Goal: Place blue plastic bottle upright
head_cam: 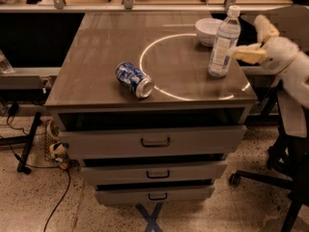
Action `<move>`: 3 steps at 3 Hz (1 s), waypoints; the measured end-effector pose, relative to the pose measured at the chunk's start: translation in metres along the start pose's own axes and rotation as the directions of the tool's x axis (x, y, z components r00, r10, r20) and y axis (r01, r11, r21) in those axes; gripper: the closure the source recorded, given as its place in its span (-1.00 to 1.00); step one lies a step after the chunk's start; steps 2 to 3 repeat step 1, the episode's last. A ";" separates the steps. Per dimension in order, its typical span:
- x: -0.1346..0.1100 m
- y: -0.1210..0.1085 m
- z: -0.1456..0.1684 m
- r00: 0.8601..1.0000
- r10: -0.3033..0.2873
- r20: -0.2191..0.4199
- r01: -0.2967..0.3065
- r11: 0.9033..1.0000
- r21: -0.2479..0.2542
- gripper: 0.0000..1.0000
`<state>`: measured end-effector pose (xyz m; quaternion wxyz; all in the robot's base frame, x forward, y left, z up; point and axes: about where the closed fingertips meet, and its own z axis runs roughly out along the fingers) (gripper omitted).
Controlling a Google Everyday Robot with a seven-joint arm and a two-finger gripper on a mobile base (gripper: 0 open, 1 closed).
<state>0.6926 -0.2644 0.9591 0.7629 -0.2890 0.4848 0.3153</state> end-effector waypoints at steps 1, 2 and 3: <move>-0.026 -0.023 -0.013 0.999 -0.045 -0.011 0.046 0.998 0.037 -1.00; -0.026 -0.023 -0.013 0.999 -0.045 -0.011 0.046 0.998 0.037 -1.00; -0.026 -0.023 -0.013 0.999 -0.045 -0.011 0.046 0.998 0.037 -1.00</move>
Offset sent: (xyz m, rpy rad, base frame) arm 0.0000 0.0000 0.0000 0.0000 0.0000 0.0000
